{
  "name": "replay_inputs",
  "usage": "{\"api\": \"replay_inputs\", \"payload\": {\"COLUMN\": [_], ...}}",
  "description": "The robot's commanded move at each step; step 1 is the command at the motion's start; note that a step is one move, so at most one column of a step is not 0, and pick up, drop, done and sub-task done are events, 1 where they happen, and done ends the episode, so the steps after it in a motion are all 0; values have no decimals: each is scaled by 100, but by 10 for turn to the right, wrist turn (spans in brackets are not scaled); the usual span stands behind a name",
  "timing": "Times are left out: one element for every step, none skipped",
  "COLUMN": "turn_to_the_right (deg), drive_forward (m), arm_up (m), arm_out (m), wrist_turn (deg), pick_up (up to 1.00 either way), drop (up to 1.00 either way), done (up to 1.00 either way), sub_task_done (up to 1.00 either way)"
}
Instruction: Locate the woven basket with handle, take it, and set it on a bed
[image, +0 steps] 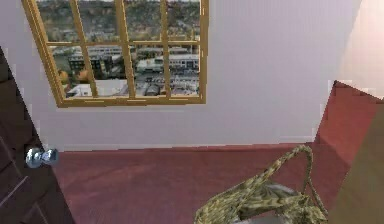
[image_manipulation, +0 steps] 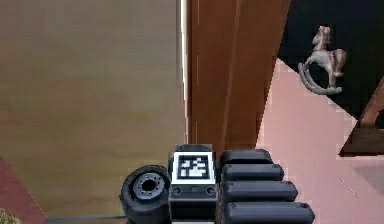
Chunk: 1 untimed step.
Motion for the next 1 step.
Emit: {"api": "replay_inputs", "payload": {"turn_to_the_right": [0], "drive_forward": [60], "arm_up": [0], "arm_out": [0], "wrist_turn": [0], "pick_up": [0], "drop": [0], "done": [0], "sub_task_done": [0]}}
